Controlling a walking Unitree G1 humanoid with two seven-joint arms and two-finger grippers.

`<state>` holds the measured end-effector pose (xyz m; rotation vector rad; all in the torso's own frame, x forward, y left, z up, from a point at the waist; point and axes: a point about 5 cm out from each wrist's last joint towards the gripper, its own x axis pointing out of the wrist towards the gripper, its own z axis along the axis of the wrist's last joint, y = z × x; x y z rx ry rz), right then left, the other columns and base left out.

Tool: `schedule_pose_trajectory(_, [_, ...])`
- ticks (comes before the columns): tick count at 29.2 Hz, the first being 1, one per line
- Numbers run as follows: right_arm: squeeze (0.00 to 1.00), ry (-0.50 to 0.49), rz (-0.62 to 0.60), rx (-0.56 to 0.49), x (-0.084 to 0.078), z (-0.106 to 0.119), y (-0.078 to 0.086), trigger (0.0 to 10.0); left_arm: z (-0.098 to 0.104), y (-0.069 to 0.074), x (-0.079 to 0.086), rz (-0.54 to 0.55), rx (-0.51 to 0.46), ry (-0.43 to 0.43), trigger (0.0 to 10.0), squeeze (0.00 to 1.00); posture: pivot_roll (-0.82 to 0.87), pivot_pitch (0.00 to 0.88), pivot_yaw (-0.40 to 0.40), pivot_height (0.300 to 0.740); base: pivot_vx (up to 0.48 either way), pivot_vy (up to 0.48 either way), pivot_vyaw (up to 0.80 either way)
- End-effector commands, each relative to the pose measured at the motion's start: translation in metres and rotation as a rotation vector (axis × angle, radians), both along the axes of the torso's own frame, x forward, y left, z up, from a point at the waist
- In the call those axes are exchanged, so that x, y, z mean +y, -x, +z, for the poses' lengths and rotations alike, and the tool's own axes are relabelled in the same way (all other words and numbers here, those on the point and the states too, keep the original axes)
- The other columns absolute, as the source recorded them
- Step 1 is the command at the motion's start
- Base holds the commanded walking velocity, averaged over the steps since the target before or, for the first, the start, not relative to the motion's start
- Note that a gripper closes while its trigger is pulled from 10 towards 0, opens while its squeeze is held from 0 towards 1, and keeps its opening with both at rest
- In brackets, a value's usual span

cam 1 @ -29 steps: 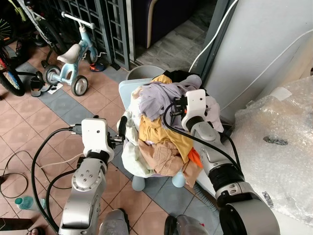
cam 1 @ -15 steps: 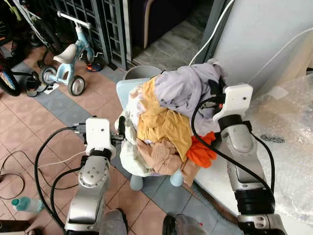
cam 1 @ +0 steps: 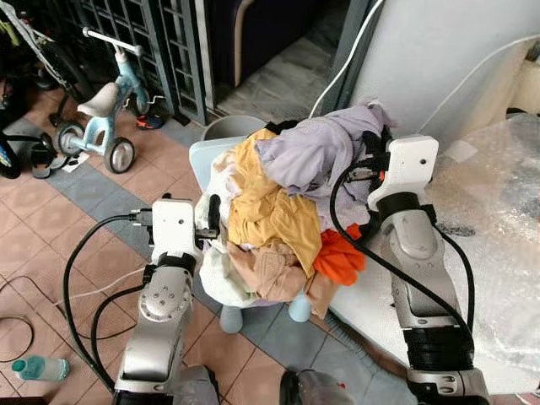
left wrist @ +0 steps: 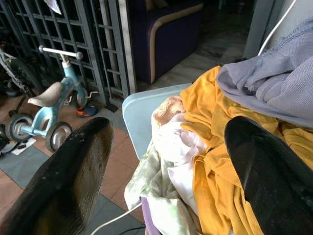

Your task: Clothes washing

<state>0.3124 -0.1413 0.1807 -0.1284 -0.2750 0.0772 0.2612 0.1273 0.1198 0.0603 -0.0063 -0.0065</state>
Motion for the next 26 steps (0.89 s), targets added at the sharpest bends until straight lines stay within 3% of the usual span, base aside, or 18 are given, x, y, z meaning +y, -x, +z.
schedule_pose_trajectory(1, [0.00, -0.006, 0.006, -0.007, 0.0013, 0.0039, -0.0022, 10.0, -0.0017, 0.0004, 0.0010, 0.007, 0.009, -0.013, 10.0, 0.00, 0.11, 0.087, -0.033, 0.740, 0.000, 0.000, -0.73])
schedule_pose_trajectory(9, [0.00, -0.012, 0.010, 0.004, 0.0026, 0.0006, -0.0011, 10.0, -0.0009, -0.0015, 0.0026, 0.009, 0.009, -0.012, 10.0, 0.00, 0.10, 0.097, -0.026, 0.740, 0.000, 0.000, -0.71])
schedule_pose_trajectory(15, [0.00, -0.009, 0.018, 0.014, 0.0038, -0.0023, 0.0002, 10.0, -0.0011, -0.0021, 0.0016, 0.001, 0.011, -0.011, 10.0, 0.00, 0.09, 0.102, -0.027, 0.740, 0.000, 0.000, 0.00])
schedule_pose_trajectory(26, [0.00, -0.001, 0.025, 0.022, 0.0059, -0.0029, -0.0023, 10.0, -0.0013, -0.0016, 0.0007, 0.003, 0.014, -0.005, 10.0, 0.00, 0.10, 0.107, -0.033, 0.740, -0.259, 0.000, 0.00])
